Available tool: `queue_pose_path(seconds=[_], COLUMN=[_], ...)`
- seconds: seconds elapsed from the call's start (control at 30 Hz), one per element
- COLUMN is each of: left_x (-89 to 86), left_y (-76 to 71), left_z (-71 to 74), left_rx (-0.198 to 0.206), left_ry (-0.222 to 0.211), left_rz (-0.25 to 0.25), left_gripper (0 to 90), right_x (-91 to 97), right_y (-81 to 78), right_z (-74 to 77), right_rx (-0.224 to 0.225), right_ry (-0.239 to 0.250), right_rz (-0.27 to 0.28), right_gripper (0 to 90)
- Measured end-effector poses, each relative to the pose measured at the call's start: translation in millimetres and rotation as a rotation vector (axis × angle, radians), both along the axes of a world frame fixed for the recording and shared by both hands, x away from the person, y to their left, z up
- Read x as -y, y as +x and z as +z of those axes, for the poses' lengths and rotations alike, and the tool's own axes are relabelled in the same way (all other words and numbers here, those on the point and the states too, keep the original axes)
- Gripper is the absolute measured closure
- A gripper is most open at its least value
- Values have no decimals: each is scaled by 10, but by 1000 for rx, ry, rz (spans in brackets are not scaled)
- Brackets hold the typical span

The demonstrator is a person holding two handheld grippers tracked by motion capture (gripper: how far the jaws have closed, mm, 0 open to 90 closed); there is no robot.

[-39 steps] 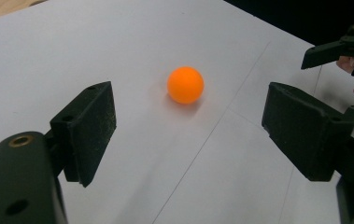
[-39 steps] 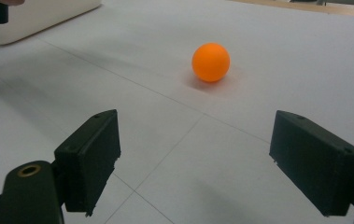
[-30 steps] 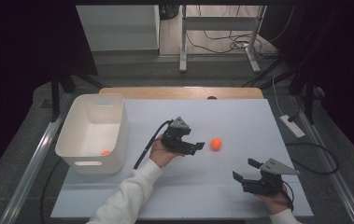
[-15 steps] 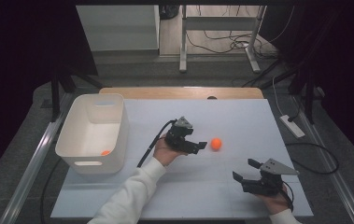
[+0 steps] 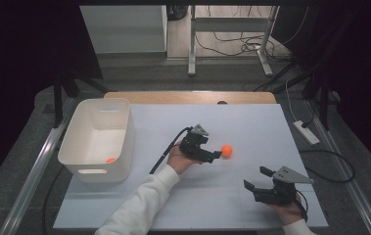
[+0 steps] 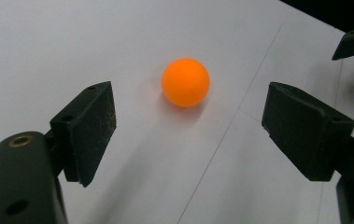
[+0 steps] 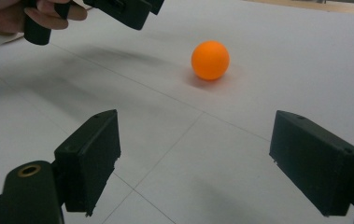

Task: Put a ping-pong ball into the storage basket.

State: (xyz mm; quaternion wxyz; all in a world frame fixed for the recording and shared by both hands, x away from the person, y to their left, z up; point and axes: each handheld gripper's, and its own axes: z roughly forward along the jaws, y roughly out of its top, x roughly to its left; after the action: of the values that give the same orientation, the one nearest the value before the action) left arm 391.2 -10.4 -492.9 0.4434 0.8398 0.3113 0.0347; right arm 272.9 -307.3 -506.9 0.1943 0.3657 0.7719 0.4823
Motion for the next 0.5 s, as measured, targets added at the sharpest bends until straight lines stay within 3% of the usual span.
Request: queue_pose_path(seconds=[0.5], left_x=[142], left_y=[74], left_z=[-96], left_rx=[-13], left_ry=[17], left_rz=[-15], left_gripper=[187], right_x=[3], right_y=[-2], right_z=[-1], right_rx=[-4], right_ry=[-2], right_rz=[-3], right_gripper=[162])
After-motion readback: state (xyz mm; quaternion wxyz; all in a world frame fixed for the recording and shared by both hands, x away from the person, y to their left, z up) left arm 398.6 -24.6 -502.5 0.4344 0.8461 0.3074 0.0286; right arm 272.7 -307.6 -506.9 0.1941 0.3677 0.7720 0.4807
